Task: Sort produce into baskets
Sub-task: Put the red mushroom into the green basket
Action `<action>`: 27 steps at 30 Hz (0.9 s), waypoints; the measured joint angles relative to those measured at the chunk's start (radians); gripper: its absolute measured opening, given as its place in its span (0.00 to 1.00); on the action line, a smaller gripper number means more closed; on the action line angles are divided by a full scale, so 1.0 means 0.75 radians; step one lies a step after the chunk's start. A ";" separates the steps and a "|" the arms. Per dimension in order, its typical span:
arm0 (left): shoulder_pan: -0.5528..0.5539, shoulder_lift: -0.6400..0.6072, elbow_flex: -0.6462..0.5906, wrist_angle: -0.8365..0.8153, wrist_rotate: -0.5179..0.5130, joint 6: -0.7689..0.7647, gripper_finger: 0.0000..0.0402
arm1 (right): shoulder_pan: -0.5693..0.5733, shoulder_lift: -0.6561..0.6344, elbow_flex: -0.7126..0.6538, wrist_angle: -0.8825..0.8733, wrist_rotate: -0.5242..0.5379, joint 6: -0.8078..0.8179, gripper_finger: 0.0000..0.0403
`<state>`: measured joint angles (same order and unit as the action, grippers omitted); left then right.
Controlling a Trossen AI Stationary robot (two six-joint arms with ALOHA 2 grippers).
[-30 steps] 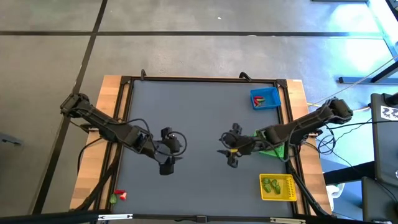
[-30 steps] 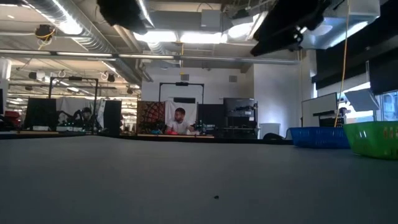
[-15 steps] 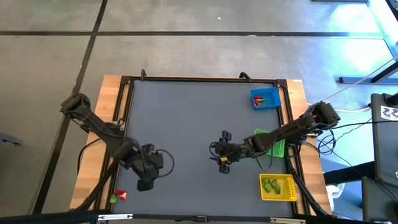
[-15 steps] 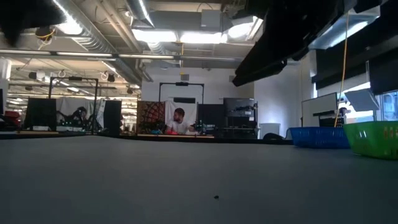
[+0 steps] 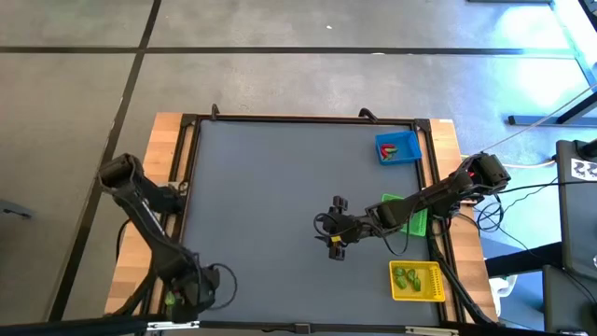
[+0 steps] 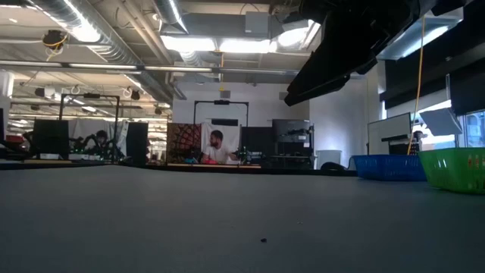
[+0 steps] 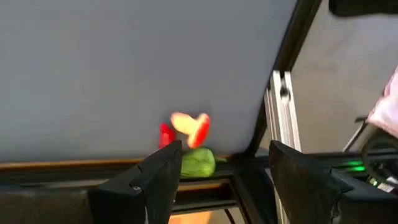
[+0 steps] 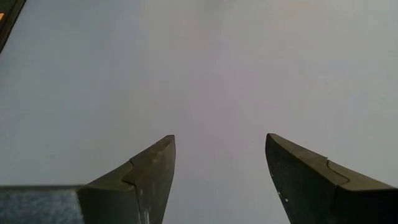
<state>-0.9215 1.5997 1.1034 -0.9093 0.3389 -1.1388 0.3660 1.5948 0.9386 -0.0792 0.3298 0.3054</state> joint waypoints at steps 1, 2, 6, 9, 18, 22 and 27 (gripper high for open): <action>-0.020 0.016 0.000 0.017 0.014 -0.013 0.58 | 0.000 0.000 0.000 0.001 0.000 0.000 0.62; -0.040 0.031 0.000 0.042 0.019 -0.024 0.58 | 0.000 0.000 0.000 0.001 0.000 0.000 0.62; -0.104 0.095 0.000 0.102 0.021 -0.008 0.58 | 0.000 0.000 0.000 0.001 0.001 0.000 0.62; -0.142 0.150 0.000 0.101 0.021 0.000 0.58 | 0.000 0.000 0.000 0.001 0.001 0.000 0.62; -0.204 0.303 -0.001 0.066 -0.006 -0.050 0.58 | 0.000 -0.001 0.000 0.001 0.003 0.000 0.62; -0.200 0.316 -0.001 0.073 -0.011 -0.050 0.51 | 0.000 -0.001 0.000 0.001 0.003 0.000 0.62; -0.188 0.303 -0.001 0.089 0.005 -0.033 0.41 | 0.000 -0.001 0.000 0.002 0.003 0.000 0.62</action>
<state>-1.0622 1.8267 1.1027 -0.8428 0.3426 -1.1634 0.3660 1.5944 0.9386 -0.0780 0.3321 0.3054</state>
